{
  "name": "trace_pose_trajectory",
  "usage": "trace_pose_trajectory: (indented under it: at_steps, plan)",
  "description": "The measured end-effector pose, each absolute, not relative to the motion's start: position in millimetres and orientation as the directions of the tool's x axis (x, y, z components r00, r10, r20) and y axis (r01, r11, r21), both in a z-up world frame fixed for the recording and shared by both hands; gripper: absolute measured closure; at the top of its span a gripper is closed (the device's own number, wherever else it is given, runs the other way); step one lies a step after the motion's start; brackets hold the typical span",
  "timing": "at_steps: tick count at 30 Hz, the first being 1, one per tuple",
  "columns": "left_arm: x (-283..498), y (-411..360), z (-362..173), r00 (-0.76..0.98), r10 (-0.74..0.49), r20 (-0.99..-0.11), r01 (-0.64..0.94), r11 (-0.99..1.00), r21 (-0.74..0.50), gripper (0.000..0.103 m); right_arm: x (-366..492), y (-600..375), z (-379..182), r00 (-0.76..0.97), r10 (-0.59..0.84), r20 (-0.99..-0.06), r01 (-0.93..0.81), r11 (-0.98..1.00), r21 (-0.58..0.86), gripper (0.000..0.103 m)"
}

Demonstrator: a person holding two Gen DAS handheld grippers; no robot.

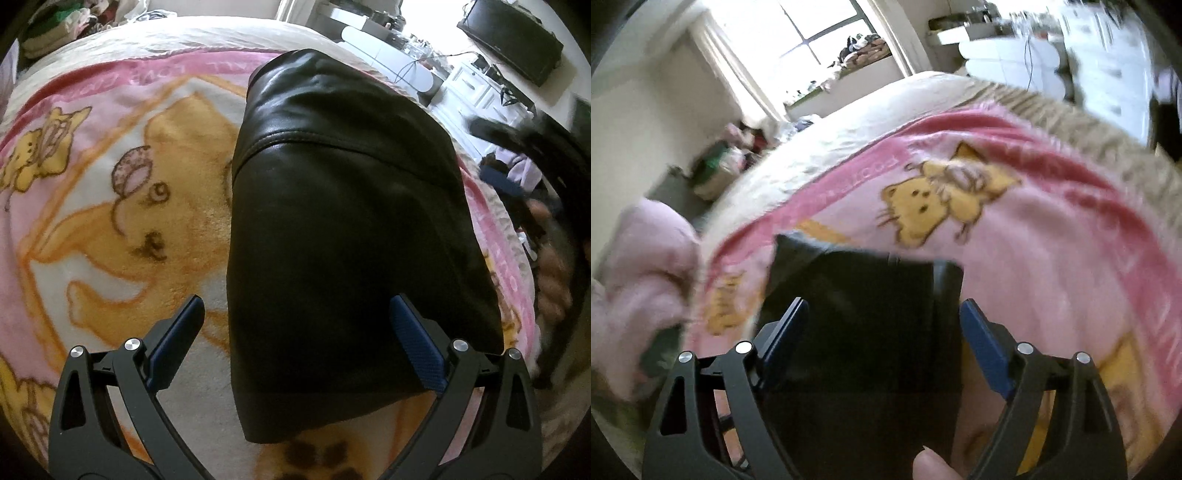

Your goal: Fold large clothes

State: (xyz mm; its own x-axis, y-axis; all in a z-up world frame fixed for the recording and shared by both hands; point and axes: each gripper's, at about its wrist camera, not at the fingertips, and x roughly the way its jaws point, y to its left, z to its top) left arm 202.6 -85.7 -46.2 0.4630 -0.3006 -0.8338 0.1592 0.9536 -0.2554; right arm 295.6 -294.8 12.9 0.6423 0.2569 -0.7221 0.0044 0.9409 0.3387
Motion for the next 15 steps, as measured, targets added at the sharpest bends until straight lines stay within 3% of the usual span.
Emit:
trace_pose_trajectory:
  at_steps: [3, 4, 5, 7, 9, 15]
  plan:
    - [201.1, -87.5, -44.6, 0.473, -0.286, -0.834, 0.169, 0.958, -0.233, 0.009, 316.1, -297.8, -1.0, 0.591, 0.233, -0.772, 0.020, 0.953, 0.304, 0.046]
    - [200.7, -88.1, -44.1, 0.475, -0.283, -0.833, 0.171, 0.958, -0.228, 0.009, 319.9, -298.4, -5.2, 0.582, 0.259, -0.771, 0.014, 0.944, 0.328, 0.068]
    - [200.3, -89.2, -43.2, 0.479, -0.277, -0.833, 0.176, 0.960, -0.218, 0.009, 319.8, -301.9, -5.2, 0.580, 0.288, -0.762, 0.008, 0.934, 0.358, 0.082]
    - [199.1, -90.8, -41.8, 0.488, -0.267, -0.831, 0.183, 0.962, -0.202, 0.009, 317.6, -305.7, 2.0, 0.585, 0.341, -0.736, -0.016, 0.912, 0.409, 0.090]
    - [199.0, -91.1, -41.3, 0.494, -0.271, -0.826, 0.190, 0.961, -0.202, 0.009, 312.0, -312.4, 10.6, 0.606, 0.361, -0.708, -0.041, 0.904, 0.426, 0.092]
    - [202.6, -93.8, -47.3, 0.481, -0.306, -0.822, 0.192, 0.951, -0.242, 0.008, 316.3, -308.5, -13.1, 0.608, 0.237, -0.758, -0.033, 0.961, 0.274, 0.091]
